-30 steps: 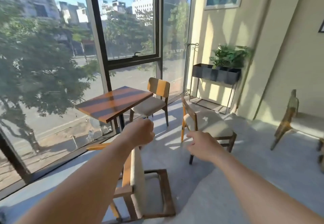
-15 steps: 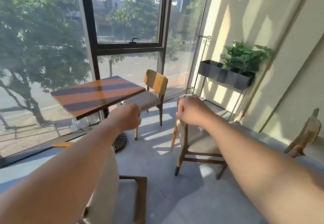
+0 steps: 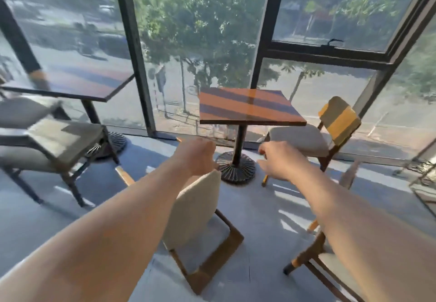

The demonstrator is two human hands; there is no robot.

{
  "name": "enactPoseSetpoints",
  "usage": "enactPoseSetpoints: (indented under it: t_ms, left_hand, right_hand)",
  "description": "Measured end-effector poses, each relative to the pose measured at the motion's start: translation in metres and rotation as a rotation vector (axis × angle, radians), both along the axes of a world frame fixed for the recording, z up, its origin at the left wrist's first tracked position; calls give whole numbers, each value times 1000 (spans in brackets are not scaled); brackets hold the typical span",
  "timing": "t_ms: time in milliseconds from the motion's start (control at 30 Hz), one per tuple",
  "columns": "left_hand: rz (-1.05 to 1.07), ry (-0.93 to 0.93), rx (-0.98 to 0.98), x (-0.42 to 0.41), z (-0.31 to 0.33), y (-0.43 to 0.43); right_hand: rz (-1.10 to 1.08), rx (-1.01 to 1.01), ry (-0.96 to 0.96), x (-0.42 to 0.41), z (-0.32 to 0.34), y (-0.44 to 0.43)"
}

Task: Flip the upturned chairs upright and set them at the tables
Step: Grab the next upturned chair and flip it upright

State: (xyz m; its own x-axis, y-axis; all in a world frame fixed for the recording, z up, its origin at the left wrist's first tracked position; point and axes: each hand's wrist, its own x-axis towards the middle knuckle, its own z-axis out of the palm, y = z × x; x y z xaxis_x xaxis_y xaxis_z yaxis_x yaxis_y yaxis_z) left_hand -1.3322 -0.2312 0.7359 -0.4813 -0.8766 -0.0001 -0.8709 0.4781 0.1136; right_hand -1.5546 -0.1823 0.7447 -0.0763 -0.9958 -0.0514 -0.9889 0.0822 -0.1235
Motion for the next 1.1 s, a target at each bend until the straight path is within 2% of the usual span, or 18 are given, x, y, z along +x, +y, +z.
enactPoseSetpoints:
  t_ms: [167,367,500,633,933,1067,1100]
  left_hand:
    - [199,65,96,14,-47,-13]
    - [383,169,187,14,-150,-31]
    - [496,158,218,5,-229,-28]
    - [580,168,280,-2,-305,-22]
    - [696,164,351,-59,-594,-18]
    - [758,214,468,-68,-719,-20]
    - [783,226,482,-72,-768,-22]
  right_hand:
    - [237,38,57,6,-53,-43]
    - [413,42,172,-4,-152,-98]
    - [528,119,155,-11,-234,-120]
    - [630,109,105,-20,-307,-134]
    - [793,202,155,-69,-581,-162]
    - [824,297,176,-77,-703,-171]
    - [856,302,163,-77,-753,-174]
